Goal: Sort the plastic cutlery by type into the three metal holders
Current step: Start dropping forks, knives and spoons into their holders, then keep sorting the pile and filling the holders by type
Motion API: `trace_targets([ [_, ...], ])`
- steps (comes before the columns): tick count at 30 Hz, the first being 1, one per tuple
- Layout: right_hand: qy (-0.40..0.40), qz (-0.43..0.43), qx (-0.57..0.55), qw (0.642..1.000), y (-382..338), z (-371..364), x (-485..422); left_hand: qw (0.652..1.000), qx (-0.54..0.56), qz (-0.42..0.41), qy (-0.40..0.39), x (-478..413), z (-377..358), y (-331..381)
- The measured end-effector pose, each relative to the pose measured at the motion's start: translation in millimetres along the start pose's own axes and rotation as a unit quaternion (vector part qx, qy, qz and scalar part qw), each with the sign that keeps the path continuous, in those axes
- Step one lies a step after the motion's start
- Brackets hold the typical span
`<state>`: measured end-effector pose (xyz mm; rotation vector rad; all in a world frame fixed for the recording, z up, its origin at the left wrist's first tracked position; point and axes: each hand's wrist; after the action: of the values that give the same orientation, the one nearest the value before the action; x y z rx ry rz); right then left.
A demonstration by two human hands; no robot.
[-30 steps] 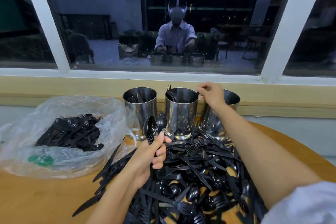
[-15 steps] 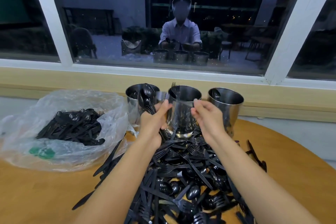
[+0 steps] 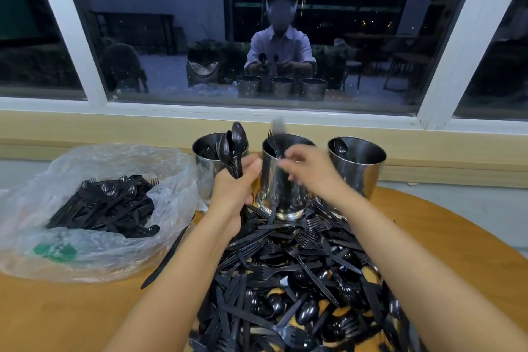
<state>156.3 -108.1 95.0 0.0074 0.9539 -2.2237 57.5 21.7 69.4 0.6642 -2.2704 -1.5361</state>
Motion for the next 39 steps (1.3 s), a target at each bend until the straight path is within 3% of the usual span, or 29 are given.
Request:
trace_targets([
  [2, 0.118, -0.032, -0.030, 0.992, -1.7, 21.6, -27.3, 0.999, 0.021, 0.032, -0.025, -2.7, 5.1, -0.8],
  [4, 0.168, -0.054, -0.027, 0.984, 1.0, 34.6, -54.3, 0.994, 0.053, 0.071, -0.057, -2.7, 8.7, -3.8],
  [7, 0.046, -0.110, 0.076, 0.990, 18.7, 26.3, -76.0, 0.986, 0.086, 0.108, -0.094, 0.8, 11.8, -8.1],
  [9, 0.041, -0.117, 0.131, 0.984, 24.4, 16.0, -75.1, 0.981, 0.101, 0.123, -0.112, 3.2, 13.7, -9.5],
  [11, 0.092, -0.084, 0.065, 0.990, 15.2, 9.8, -60.7, 0.980, 0.093, 0.124, -0.122, 5.6, 15.0, -11.2],
  [14, 0.013, -0.051, -0.070, 0.996, -14.5, -3.8, -27.0, 0.989, 0.034, 0.090, -0.108, 12.3, 10.8, -16.5],
  [19, -0.003, -0.062, -0.097, 0.993, -23.2, -17.0, 7.7, 0.994, -0.062, 0.045, -0.079, 27.6, -2.0, -33.5],
  [22, -0.066, -0.099, -0.202, 0.972, -17.1, -11.5, 20.4, 0.992, -0.076, 0.056, -0.080, 38.7, -3.8, -39.7],
  [26, -0.108, -0.091, -0.318, 0.938, -11.2, -4.3, 34.1, 0.987, -0.035, 0.079, -0.136, 49.4, -4.5, -37.6],
  [32, -0.095, 0.027, -0.152, 0.983, -10.4, 5.3, 50.8, 0.951, -0.015, 0.183, -0.250, 59.9, -4.8, -25.5],
  [39, -0.135, 0.034, -0.152, 0.979, -2.3, 12.5, 57.6, 0.918, 0.000, 0.253, -0.306, 59.4, -8.0, -22.2],
])
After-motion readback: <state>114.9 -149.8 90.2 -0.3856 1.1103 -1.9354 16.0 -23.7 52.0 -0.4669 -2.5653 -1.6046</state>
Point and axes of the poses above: each hand's wrist, its own x-axis away from the middle knuckle, its own z-axis out of the back of the hand, y = z × x, and after that the axes turned 9 degrees about x, right-handed
